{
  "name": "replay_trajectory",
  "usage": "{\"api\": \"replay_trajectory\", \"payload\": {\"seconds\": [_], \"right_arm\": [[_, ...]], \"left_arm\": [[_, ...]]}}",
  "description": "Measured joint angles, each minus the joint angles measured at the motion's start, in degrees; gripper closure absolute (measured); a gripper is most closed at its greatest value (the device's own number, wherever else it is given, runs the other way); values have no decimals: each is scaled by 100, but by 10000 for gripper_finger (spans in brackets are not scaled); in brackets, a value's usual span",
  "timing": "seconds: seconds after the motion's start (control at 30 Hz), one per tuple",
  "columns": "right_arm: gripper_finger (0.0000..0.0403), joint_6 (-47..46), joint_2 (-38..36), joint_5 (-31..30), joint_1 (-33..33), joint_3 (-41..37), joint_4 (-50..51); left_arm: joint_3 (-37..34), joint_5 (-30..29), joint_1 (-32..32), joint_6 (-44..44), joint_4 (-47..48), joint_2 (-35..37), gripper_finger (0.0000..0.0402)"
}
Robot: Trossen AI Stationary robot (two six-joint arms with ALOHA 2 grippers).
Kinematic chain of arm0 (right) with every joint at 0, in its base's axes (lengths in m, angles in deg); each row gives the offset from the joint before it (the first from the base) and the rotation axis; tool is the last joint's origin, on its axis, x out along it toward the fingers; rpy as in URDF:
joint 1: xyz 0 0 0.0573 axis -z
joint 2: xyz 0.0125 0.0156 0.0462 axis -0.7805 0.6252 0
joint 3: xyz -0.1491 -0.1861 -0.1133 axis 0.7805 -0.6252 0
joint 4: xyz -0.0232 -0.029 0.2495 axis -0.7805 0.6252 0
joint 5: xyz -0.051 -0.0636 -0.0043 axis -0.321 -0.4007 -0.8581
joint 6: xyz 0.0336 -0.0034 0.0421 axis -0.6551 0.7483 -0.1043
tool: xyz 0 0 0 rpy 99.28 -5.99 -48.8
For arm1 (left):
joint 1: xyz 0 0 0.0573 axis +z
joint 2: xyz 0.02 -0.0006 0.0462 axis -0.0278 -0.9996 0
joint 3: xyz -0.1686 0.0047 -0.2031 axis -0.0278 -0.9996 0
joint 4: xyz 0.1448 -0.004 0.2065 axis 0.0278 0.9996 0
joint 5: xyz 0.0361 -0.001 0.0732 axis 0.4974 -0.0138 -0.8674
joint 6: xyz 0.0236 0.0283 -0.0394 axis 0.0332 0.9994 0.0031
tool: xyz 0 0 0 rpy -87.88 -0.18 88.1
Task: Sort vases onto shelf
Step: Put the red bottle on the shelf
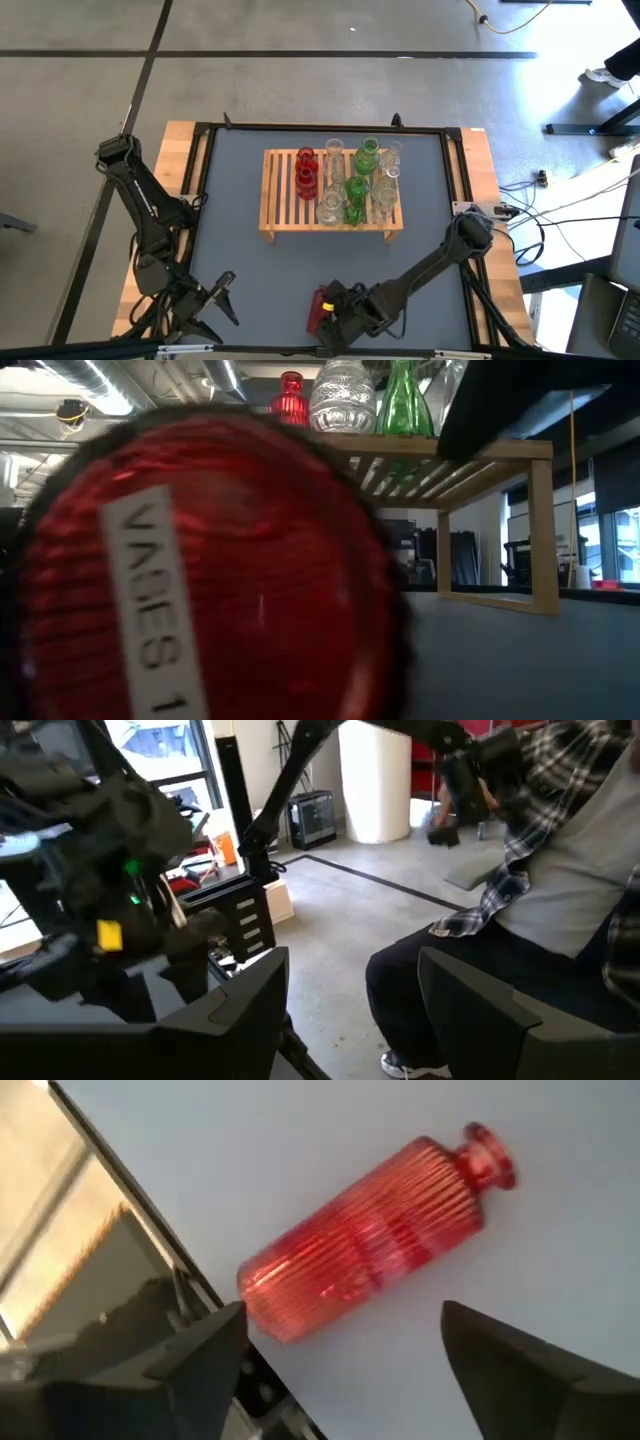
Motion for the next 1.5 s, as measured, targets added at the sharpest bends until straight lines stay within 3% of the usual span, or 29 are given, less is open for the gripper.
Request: {"api": "replay_trajectory", "payload": {"seconds": [0.2, 0.6, 0.83, 1.03, 1.1, 1.3, 1.5], "right_arm": [[54, -165, 482, -40, 92, 0, -561], [69, 227, 999, 14, 476, 0, -1011], [102, 590, 1086, 149, 540, 0, -1122], [190, 1037, 1088, -10, 516, 122, -1085], [198, 1280, 1090, -72, 474, 173, -1083], [198, 1884, 1090, -1000, 176, 406, -1074], [198, 2443, 1090, -2273, -305, 709, -1039]], "left_arm": [[0, -4, 72, -160, -12, 0, 185], [0, -4, 97, -159, 14, 0, 185], [0, -15, 163, -160, 14, 0, 185], [0, -11, 163, -158, 19, 0, 185], [0, -11, 163, -193, 19, 0, 185], [0, -56, 229, -515, 179, 0, 185], [0, -705, 395, -877, 448, 0, 185]]}}
